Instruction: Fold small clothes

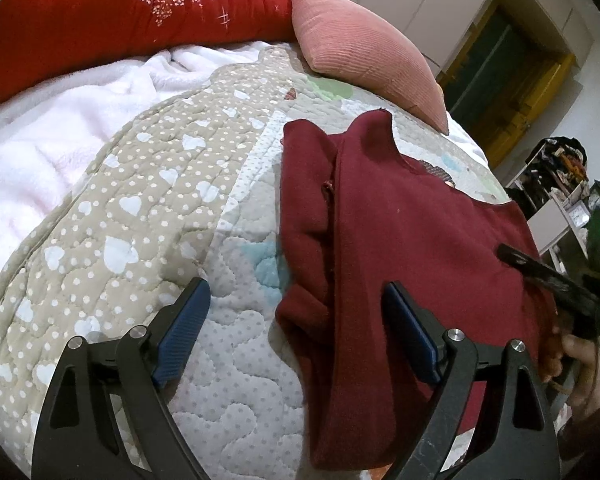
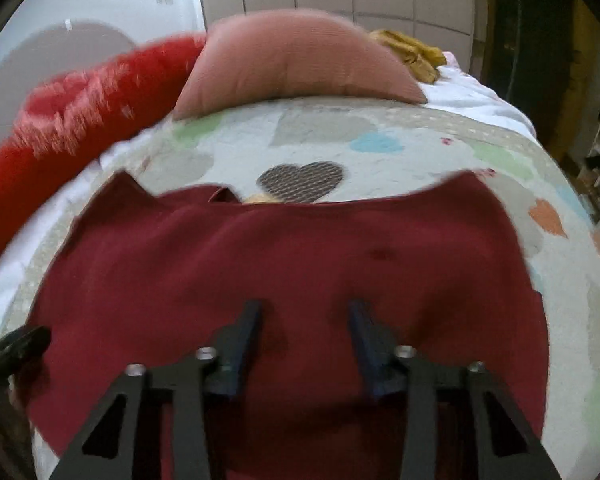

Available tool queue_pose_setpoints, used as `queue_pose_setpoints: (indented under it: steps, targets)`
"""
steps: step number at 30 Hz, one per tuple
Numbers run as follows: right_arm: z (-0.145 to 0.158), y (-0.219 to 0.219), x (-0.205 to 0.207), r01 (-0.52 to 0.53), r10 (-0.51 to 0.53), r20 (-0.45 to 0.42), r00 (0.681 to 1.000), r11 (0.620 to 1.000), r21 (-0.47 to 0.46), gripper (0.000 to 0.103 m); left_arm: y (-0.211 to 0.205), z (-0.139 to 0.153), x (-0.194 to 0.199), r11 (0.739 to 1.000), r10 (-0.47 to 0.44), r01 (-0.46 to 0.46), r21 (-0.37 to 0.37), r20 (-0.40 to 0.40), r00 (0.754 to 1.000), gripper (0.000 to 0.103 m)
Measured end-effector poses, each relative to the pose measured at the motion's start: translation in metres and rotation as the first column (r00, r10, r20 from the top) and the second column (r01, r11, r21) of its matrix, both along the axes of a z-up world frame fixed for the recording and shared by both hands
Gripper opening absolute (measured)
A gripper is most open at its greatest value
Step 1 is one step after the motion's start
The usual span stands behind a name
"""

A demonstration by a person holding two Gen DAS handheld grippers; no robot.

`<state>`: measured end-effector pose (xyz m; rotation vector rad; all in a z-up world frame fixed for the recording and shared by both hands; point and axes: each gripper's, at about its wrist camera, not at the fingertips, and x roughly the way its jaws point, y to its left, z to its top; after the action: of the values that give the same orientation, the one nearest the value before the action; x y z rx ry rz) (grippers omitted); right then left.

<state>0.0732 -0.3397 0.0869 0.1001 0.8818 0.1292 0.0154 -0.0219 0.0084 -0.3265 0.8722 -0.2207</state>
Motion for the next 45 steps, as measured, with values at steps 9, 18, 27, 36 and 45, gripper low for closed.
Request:
queue_pose_setpoints:
  steps: [9, 18, 27, 36, 45]
  targets:
    - [0.005, -0.054, -0.056, 0.121, -0.120, -0.009, 0.993, 0.992, 0.039, 0.036, 0.000, -0.001, -0.001, 1.000, -0.001, 0.001, 0.001, 0.010, 1.000, 0.089]
    - [0.019, -0.051, -0.117, 0.176, -0.175, 0.023, 0.984, 0.980, -0.090, 0.037, -0.006, -0.002, 0.000, 0.999, 0.002, -0.003, 0.039, 0.015, 1.000, 0.090]
    - [-0.001, -0.090, -0.133, 0.232, -0.230, -0.033, 0.973, 0.970, 0.072, 0.034, -0.012, -0.001, 0.003, 0.996, 0.005, -0.006, 0.084, 0.011, 1.000, 0.095]
    - [0.023, -0.087, -0.165, 0.195, -0.198, 0.050, 0.979, 0.979, 0.053, 0.010, -0.010, 0.000, 0.002, 0.998, 0.003, -0.004, 0.068, 0.018, 1.000, 0.095]
    - [0.016, -0.077, -0.157, 0.098, -0.098, 0.042, 0.994, 0.995, 0.006, 0.014, -0.008, -0.001, 0.001, 0.999, 0.003, -0.004, 0.050, 0.021, 1.000, 0.095]
